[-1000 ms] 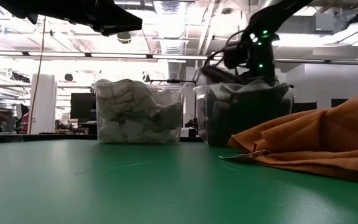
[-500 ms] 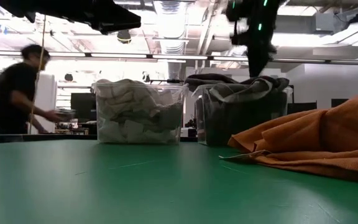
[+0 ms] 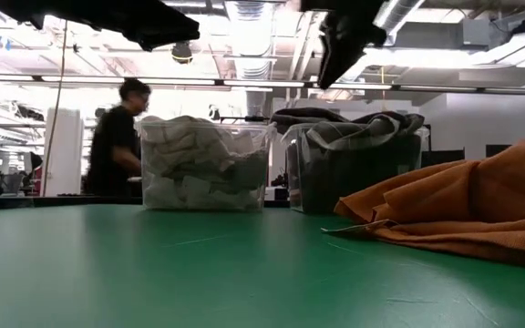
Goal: Sort towels by color in basket
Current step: Put the black towel into the right transparent bin
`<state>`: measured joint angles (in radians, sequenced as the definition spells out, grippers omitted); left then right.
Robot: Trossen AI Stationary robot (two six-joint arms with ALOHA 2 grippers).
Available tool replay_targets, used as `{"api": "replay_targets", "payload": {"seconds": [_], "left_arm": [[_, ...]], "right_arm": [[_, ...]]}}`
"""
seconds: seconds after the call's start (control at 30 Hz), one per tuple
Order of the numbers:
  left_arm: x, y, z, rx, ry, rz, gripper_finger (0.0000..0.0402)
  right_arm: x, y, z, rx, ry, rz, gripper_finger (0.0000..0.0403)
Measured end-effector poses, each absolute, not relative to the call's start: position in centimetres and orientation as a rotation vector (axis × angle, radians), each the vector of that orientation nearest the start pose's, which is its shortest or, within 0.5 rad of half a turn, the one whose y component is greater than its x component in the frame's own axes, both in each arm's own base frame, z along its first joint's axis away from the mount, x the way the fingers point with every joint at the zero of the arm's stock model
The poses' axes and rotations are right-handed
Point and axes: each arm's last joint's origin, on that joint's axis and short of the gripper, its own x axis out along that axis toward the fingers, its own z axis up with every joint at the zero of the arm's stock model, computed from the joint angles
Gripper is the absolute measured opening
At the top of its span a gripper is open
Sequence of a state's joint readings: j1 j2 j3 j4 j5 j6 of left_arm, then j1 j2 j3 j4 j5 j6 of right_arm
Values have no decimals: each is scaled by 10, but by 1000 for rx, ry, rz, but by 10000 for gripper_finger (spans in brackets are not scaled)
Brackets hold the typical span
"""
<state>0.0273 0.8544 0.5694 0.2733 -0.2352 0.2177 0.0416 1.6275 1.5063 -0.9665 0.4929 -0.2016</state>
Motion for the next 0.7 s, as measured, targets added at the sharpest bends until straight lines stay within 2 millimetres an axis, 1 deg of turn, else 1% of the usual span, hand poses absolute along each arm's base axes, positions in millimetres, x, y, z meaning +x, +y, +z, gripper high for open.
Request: {"api": "replay_targets", "payload": {"seconds": [0.07, 0.17, 0.23, 0.33, 0.43, 0.57, 0.7], "left_arm": [[193, 12, 290, 213, 50, 259, 173], [191, 12, 291, 204, 47, 259, 173], [190, 12, 291, 199, 43, 259, 173], [187, 12, 291, 200, 55, 258, 173], [185, 12, 293, 199, 50, 258, 173], [184, 12, 293, 194, 42, 259, 173], [185, 12, 293, 195, 49, 258, 173]], "right_arm": [[339, 15, 299, -613, 1143, -313, 159], [351, 28, 272, -768, 1233, -365, 159], [354, 30, 258, -800, 1290, -382, 159], [357, 30, 244, -810, 1352, -397, 159], [357, 30, 236, -841, 1391, -415, 159], [361, 22, 239, -856, 1376, -412, 159], [365, 14, 237, -835, 1388, -291, 159]]}}
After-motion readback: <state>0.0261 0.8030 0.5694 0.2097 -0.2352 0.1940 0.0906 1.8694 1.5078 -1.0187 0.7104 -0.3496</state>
